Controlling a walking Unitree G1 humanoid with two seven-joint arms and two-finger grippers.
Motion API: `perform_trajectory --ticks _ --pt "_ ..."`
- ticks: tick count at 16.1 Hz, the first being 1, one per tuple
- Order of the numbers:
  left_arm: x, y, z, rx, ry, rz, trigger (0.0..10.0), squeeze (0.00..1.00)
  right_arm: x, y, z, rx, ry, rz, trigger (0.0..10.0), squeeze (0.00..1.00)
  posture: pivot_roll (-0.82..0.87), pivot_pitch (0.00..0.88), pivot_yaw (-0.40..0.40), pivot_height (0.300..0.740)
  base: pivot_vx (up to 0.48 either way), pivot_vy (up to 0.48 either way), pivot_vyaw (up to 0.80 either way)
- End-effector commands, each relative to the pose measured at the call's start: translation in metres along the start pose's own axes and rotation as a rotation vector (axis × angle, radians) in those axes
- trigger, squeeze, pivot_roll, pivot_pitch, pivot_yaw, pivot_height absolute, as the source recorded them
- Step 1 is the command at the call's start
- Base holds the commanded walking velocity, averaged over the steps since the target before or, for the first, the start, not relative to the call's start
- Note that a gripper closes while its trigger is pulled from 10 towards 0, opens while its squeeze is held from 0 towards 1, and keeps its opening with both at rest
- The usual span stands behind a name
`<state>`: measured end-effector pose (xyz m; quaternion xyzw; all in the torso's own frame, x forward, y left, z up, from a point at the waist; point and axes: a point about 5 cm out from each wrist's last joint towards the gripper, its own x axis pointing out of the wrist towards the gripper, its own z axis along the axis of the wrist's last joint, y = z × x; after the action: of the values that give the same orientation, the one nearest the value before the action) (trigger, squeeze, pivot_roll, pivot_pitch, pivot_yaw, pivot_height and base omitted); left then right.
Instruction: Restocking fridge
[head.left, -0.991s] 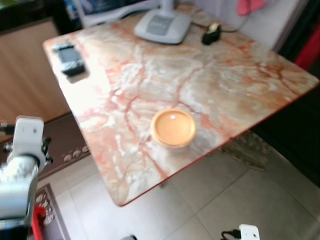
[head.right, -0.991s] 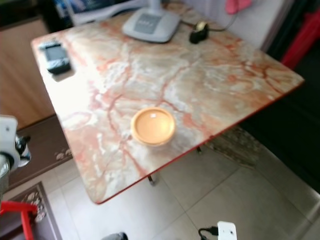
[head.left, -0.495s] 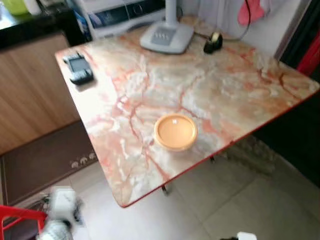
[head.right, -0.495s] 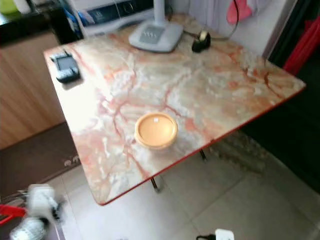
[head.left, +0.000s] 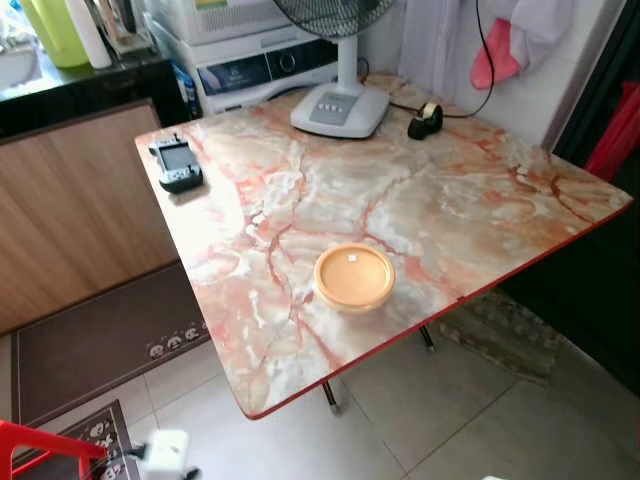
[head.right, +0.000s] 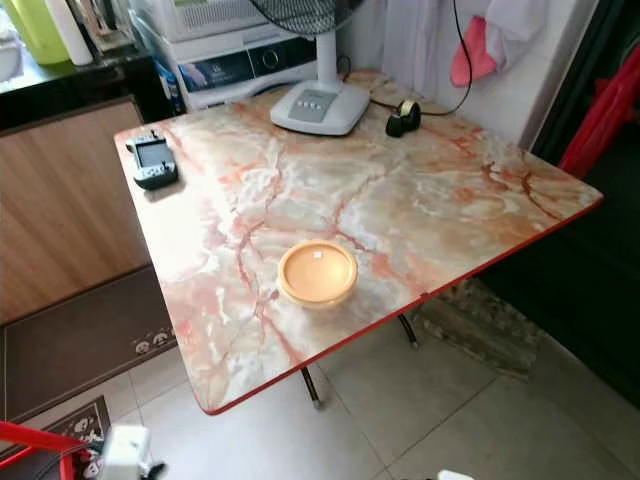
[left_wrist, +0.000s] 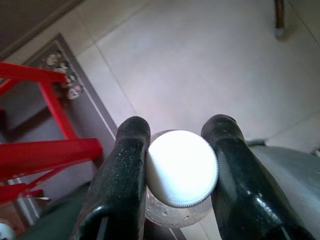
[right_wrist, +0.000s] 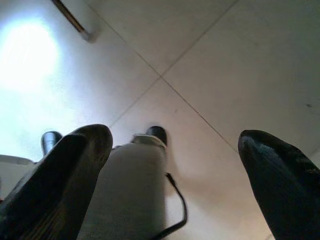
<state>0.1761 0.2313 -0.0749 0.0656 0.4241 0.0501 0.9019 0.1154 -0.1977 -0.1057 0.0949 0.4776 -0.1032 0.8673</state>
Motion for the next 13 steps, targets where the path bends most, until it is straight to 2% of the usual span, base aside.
perform_trajectory --ticks 1,4,9,12,13 --pt "0.001 0.003 0.002 0.021 -0.007 0.011 10.0 0.00 -0.001 -0.001 -0.003 0.028 0.006 -0.013 10.0 0.00 0.13 0.010 0.011 0.740 0.000 0.000 0.00" --pt "0.004 -0.001 0.013 0.002 -0.034 0.011 10.0 0.00 -0.001 -0.001 -0.004 0.028 0.011 -0.011 10.0 0.00 0.13 0.012 0.015 0.740 0.000 0.000 0.00" --pt "0.003 -0.001 0.003 0.000 0.001 0.018 10.0 0.00 -0.003 -0.005 -0.011 0.013 0.041 -0.007 10.0 0.00 0.16 0.000 -0.014 0.740 0.000 0.000 0.00" --pt "0.001 -0.002 -0.001 -0.019 0.008 0.019 10.0 0.00 -0.004 -0.006 -0.014 -0.010 0.051 -0.010 10.0 0.00 0.14 0.000 -0.010 0.740 -0.264 0.000 0.00" --pt "0.001 -0.003 -0.002 -0.025 0.012 0.017 10.0 0.00 -0.004 -0.007 -0.014 0.011 0.044 -0.024 10.0 0.00 0.14 0.000 -0.007 0.740 -0.277 0.000 0.00"
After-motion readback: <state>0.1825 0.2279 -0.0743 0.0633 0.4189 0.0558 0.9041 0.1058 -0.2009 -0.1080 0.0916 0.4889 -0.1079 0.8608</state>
